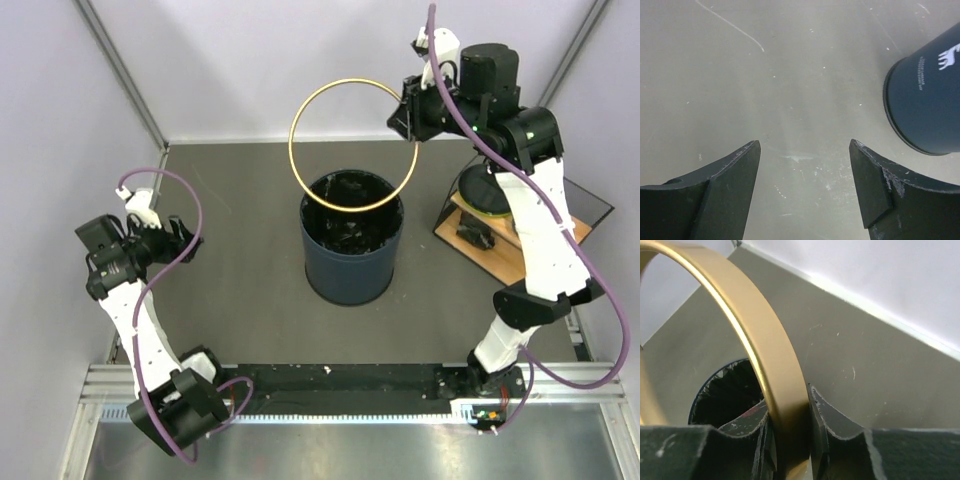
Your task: Put the trash bags into the trash bin
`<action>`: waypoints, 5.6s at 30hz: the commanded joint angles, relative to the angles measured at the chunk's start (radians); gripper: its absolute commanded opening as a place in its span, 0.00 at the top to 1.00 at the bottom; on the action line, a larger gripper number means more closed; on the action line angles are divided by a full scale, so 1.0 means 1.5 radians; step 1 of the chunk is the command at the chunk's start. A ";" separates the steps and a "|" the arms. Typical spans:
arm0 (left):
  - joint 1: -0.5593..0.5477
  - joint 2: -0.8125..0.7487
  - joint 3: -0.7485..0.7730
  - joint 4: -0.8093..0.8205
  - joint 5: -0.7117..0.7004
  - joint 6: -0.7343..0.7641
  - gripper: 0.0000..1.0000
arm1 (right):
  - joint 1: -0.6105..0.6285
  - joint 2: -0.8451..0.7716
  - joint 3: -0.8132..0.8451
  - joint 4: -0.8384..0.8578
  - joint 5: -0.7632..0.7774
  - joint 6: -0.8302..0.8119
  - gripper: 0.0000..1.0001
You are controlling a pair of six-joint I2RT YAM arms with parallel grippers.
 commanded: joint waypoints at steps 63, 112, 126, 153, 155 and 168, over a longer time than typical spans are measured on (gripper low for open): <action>-0.284 0.048 0.181 0.080 -0.021 -0.104 0.23 | 0.001 0.131 -0.124 -0.095 -0.106 -0.200 0.96; -0.283 0.031 0.150 0.065 -0.037 -0.093 0.22 | 0.053 0.161 -0.170 -0.066 -0.073 -0.231 0.67; -0.284 0.038 0.140 0.074 -0.023 -0.098 0.22 | 0.052 0.214 -0.016 -0.088 -0.091 -0.215 0.51; -0.321 0.047 0.181 0.115 0.073 -0.150 0.24 | 0.078 0.219 0.017 -0.083 -0.123 -0.192 0.34; -0.351 0.047 0.189 0.130 0.076 -0.172 0.25 | 0.077 0.198 0.000 -0.081 -0.112 -0.192 0.29; -0.638 0.074 0.183 0.146 -0.045 -0.111 0.43 | 0.026 0.101 -0.081 -0.080 -0.147 -0.136 0.26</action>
